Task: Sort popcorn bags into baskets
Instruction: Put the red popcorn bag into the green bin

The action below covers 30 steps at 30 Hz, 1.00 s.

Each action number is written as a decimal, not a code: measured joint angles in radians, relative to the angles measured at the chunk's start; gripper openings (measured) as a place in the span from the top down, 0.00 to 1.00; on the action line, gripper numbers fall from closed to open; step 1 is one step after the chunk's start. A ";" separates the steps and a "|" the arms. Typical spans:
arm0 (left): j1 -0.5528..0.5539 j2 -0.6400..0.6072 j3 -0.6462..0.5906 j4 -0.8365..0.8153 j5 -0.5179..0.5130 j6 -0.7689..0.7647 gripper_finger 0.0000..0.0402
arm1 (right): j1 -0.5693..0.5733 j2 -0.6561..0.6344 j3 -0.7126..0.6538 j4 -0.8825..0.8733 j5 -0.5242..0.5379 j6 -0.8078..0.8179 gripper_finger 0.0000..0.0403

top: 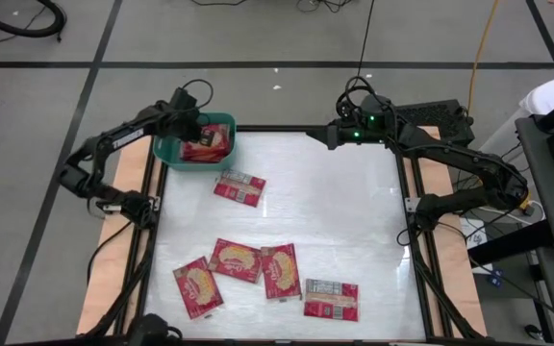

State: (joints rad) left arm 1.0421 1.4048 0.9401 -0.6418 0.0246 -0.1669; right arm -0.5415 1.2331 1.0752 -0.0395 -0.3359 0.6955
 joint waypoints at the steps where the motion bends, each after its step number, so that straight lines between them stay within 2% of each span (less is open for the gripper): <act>1: -0.004 -0.025 0.000 -0.001 0.000 0.000 0.94 | 0.000 0.000 0.000 0.000 0.000 0.000 0.69; 5: -0.018 -0.120 0.000 0.002 0.009 -0.003 0.94 | 0.000 0.000 0.000 0.000 0.026 -0.006 0.69; 10: -0.052 -0.210 0.000 -0.012 0.106 0.002 0.94 | 0.000 0.000 0.000 -0.001 0.028 -0.048 0.69; 15: -0.086 -0.279 0.000 -0.094 0.193 -0.117 0.94 | -0.006 0.006 0.000 -0.005 0.037 -0.097 0.69; 20: -0.184 -0.345 0.000 -0.141 0.295 -0.209 0.94 | -0.023 0.006 0.000 -0.004 -0.024 -0.103 0.69; 23: -0.291 -0.375 0.000 -0.167 0.288 -0.215 0.93 | -0.022 0.006 0.000 -0.005 -0.062 -0.102 0.69; 26: -0.400 -0.379 0.000 -0.233 0.256 -0.290 0.91 | -0.009 0.006 0.000 -0.032 -0.099 -0.102 0.69; 30: -0.530 -0.373 0.000 -0.337 0.117 -0.425 0.84 | 0.012 0.005 0.000 -0.107 -0.167 -0.112 0.69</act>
State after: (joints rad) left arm 0.5126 1.0322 0.9401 -0.9784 0.1417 -0.5922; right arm -0.5297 1.2386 1.0752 -0.1462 -0.5030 0.5838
